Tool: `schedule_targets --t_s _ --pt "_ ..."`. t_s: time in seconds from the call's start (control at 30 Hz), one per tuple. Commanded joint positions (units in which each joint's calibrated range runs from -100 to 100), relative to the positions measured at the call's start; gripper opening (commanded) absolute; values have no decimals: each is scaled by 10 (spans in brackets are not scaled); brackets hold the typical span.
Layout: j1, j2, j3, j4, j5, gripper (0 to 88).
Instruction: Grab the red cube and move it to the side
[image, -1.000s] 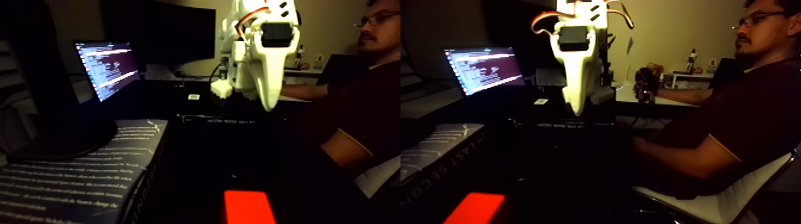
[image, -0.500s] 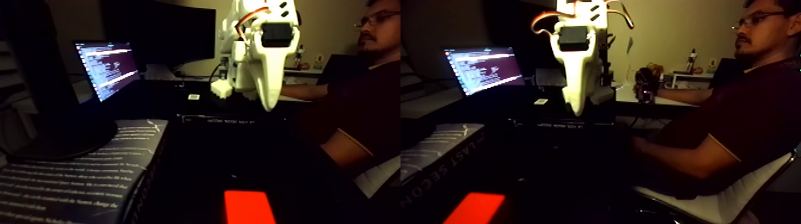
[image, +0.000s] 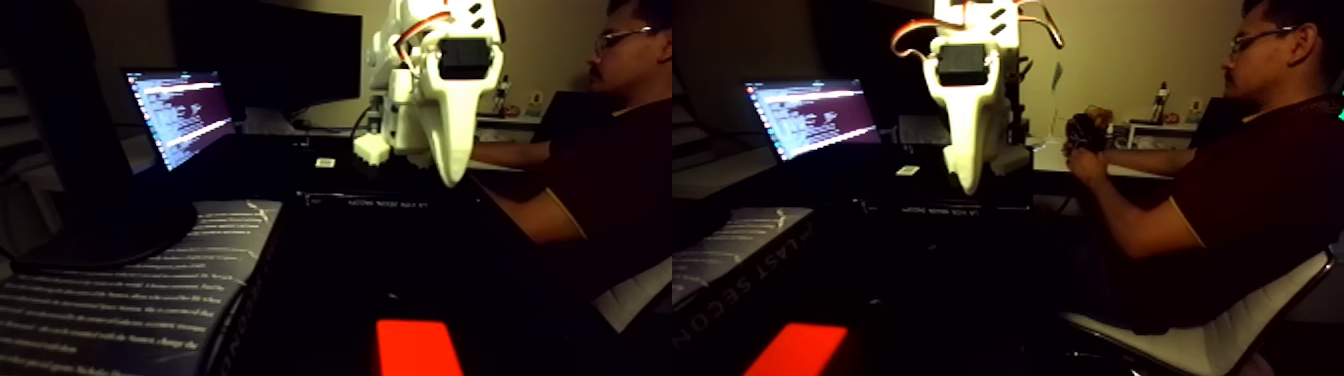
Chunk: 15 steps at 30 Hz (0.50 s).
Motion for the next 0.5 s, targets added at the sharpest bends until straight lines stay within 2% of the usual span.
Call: schedule_targets --t_s 0.0,0.47 --pt "2 1 -3 -8 3 6" --pt "-1 1 -3 -8 3 6"
